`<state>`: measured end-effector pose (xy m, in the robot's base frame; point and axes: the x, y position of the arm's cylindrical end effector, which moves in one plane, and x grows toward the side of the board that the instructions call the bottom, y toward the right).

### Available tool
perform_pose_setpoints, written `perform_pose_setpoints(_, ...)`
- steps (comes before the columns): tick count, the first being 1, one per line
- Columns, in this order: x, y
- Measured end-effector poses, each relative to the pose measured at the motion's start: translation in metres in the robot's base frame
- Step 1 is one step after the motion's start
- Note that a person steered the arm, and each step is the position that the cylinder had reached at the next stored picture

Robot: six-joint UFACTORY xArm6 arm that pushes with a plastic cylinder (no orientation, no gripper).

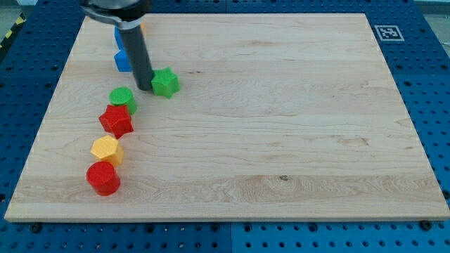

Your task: Slide blue triangle towards center

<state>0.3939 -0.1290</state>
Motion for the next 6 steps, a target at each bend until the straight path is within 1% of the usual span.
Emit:
perform_pose_setpoints(1,0.0,0.039)
perform_pose_setpoints(2,0.003,0.059)
perform_pose_setpoints(3,0.004,0.041)
perform_pose_setpoints(5,0.003,-0.078)
perform_pose_setpoints(6,-0.027,-0.105)
